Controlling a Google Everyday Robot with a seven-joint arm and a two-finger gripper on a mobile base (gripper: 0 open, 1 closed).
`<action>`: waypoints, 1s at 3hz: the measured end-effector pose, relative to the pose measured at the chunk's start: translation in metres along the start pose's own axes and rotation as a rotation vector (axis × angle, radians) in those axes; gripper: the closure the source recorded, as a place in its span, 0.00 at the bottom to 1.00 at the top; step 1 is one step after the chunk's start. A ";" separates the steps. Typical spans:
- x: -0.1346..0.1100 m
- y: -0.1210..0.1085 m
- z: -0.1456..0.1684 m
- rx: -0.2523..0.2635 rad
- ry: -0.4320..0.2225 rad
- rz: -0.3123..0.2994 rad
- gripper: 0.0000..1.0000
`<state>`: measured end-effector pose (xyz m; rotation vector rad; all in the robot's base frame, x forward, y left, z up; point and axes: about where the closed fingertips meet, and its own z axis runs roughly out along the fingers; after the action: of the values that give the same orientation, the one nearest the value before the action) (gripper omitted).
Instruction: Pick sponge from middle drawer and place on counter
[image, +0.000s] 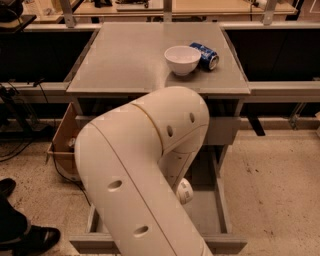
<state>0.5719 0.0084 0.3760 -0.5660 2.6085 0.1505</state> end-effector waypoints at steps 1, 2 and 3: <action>-0.026 0.002 -0.034 -0.047 -0.070 -0.044 1.00; -0.059 0.009 -0.065 -0.131 -0.137 -0.069 1.00; -0.098 0.024 -0.090 -0.221 -0.192 -0.095 1.00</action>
Offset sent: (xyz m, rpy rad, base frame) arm 0.0330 -0.0048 0.1453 0.2411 -0.1375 0.2383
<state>0.6032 0.0484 0.5012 -0.7132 2.3887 0.4447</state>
